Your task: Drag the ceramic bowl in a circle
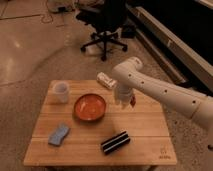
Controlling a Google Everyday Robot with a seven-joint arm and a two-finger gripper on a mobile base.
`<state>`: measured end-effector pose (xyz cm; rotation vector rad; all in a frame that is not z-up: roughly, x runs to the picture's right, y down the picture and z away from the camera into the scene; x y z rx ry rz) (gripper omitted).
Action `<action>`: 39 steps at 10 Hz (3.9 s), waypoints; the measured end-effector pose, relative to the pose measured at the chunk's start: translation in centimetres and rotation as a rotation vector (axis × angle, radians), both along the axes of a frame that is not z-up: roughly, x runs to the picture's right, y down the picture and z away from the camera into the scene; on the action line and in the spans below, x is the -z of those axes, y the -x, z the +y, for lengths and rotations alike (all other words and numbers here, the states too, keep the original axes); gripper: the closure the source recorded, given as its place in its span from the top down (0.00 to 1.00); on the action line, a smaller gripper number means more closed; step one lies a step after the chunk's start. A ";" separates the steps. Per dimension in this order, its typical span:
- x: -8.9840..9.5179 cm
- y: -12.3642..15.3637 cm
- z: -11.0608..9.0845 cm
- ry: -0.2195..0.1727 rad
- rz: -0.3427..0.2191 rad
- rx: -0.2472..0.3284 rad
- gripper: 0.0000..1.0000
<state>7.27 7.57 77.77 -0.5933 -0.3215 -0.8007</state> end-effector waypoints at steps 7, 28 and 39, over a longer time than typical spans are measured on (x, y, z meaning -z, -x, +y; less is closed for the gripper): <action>-2.8 1.9 -0.4 0.009 -0.013 0.033 0.42; -5.6 7.3 3.4 0.012 -0.039 0.067 0.42; -6.7 7.7 0.2 0.012 -0.007 0.023 0.42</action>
